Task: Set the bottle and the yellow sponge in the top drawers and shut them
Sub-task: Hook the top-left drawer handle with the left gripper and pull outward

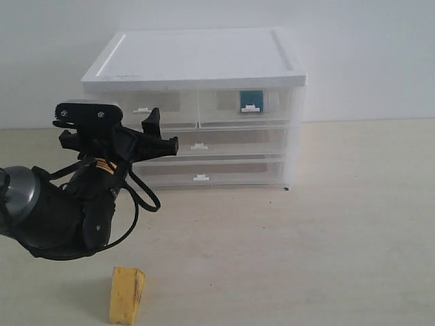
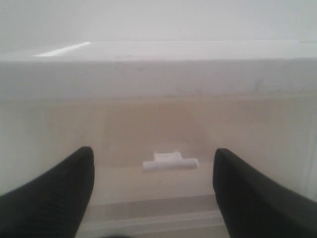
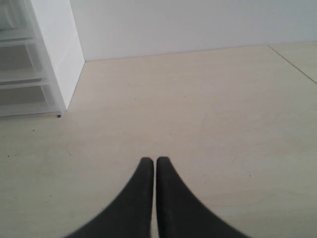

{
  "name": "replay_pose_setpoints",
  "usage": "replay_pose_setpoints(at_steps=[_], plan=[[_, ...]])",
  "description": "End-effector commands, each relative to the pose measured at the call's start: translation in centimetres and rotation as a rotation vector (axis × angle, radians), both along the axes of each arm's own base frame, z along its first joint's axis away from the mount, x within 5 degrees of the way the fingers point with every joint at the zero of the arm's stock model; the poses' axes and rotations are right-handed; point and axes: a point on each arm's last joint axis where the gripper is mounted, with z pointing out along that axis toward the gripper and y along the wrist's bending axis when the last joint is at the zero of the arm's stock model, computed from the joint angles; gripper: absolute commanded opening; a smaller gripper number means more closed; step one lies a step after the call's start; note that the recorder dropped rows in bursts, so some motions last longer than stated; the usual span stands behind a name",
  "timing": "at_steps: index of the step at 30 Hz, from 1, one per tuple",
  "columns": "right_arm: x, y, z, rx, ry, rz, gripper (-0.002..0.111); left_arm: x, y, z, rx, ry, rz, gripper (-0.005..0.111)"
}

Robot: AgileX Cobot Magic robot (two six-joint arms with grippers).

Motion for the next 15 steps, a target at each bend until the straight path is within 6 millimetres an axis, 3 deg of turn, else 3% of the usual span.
replay_pose_setpoints(at_steps=[1, 9, 15], plan=[[0.0, 0.0, -0.1, -0.009, -0.007, 0.003, 0.0, 0.1, 0.0, 0.2, -0.015, -0.016, -0.004, 0.064], [0.0, 0.0, -0.1, -0.009, -0.007, 0.003, 0.0, 1.5, -0.9, 1.4, -0.046, -0.032, -0.015, 0.064], [0.0, 0.0, -0.1, -0.009, -0.007, 0.003, 0.0, 1.9, -0.9, 1.2, -0.046, 0.011, -0.01, 0.064]])
